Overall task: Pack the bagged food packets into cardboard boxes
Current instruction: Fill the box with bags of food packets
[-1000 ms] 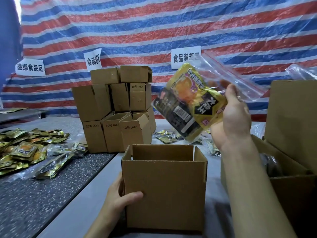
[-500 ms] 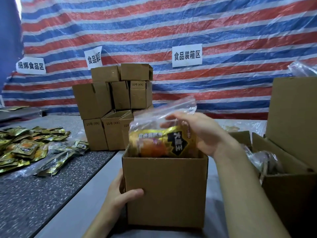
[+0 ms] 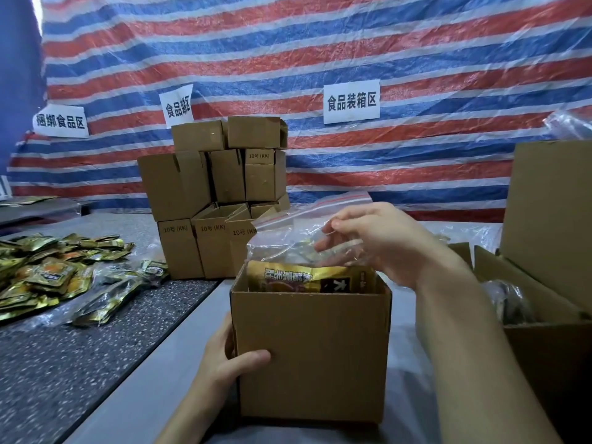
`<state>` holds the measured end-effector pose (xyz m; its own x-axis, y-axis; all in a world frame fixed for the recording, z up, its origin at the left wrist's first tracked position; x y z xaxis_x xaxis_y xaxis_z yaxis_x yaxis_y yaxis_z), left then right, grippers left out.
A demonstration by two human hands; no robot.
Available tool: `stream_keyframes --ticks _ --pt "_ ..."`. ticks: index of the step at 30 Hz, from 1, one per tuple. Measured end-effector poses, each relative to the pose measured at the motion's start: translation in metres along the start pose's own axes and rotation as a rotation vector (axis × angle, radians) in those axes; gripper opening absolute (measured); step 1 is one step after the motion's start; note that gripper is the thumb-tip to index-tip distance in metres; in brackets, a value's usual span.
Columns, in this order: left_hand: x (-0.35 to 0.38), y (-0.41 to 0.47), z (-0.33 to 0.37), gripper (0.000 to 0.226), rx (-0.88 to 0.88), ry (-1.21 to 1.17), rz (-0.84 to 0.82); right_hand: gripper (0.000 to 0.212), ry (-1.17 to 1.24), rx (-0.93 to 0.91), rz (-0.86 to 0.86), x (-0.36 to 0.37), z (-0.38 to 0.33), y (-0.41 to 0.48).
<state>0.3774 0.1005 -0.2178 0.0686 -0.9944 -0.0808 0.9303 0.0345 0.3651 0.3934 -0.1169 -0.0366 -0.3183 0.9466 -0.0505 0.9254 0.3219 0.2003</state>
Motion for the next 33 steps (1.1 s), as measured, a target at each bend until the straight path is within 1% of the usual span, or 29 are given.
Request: stream_keyframes --ticks 2,3,6,9,10,12,14,15,17,19,21,23,26,28,29,31,32,33 --pt "0.0 -0.001 0.0 0.068 0.005 0.001 0.008 0.022 0.034 0.002 -0.059 0.004 -0.003 -0.003" --pt "-0.001 -0.001 0.001 0.069 0.009 0.007 0.01 0.022 0.014 0.002 -0.071 0.006 -0.003 -0.004" --pt "-0.002 -0.001 0.002 0.084 0.019 0.038 0.008 0.019 -0.168 0.032 0.008 0.002 0.004 -0.003" --pt "-0.003 -0.001 0.004 0.087 0.038 0.062 0.007 0.02 -0.269 0.079 0.004 0.003 0.011 -0.003" --pt "-0.002 -0.001 0.004 0.087 0.04 0.067 0.005 0.021 -0.312 0.095 -0.023 0.004 0.011 -0.003" --pt "-0.002 -0.001 0.005 0.088 0.045 0.066 0.004 0.023 -0.366 0.145 -0.134 0.012 0.015 -0.007" --pt "-0.002 -0.002 0.007 0.088 0.059 0.067 0.008 0.023 -0.326 0.204 -0.239 0.019 0.02 -0.013" --pt "-0.001 -0.002 0.007 0.088 0.063 0.065 0.009 0.023 -0.309 0.219 -0.242 0.018 0.021 -0.013" --pt "0.0 -0.002 0.008 0.087 0.068 0.059 0.006 0.022 -0.351 0.211 -0.151 0.007 0.024 -0.009" --pt "0.002 -0.002 0.008 0.085 0.072 0.057 0.001 0.015 -0.502 0.175 -0.038 -0.005 0.024 -0.003" --pt "0.001 -0.003 0.007 0.082 0.068 0.049 0.005 0.008 -0.599 0.181 0.0 -0.004 0.025 -0.001" --pt "0.0 -0.003 0.006 0.079 0.054 0.055 0.005 0.014 -0.638 0.193 0.02 0.004 0.025 0.001" --pt "-0.003 -0.003 0.003 0.081 0.033 0.077 0.02 0.028 -0.727 0.145 0.044 0.015 0.019 0.001" --pt "-0.003 -0.004 0.004 0.083 0.021 0.079 0.027 0.035 -0.736 0.062 0.105 0.02 0.008 -0.001" --pt "-0.003 -0.004 0.006 0.084 0.017 0.079 0.029 0.034 -0.742 -0.015 0.163 0.02 -0.002 -0.002" --pt "-0.002 -0.004 0.007 0.085 0.012 0.071 0.03 0.026 -0.757 -0.205 0.264 0.021 -0.025 -0.008" --pt "-0.002 -0.004 0.007 0.085 0.01 0.065 0.029 0.023 -0.757 -0.26 0.266 0.023 -0.032 -0.01" --pt "-0.002 -0.004 0.008 0.084 0.009 0.062 0.028 0.021 -0.744 -0.264 0.218 0.027 -0.032 -0.011"
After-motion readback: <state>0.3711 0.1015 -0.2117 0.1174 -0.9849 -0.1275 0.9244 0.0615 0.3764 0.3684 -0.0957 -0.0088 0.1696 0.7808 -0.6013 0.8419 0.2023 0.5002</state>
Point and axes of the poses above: each hand's wrist, its own y-axis towards the middle knuckle, its own x-axis out of the palm, z = x × y, the point moved 9 cm from there along y, towards the middle knuckle, and after that the axes turned 9 degrees about y, right-handed, at the moved point
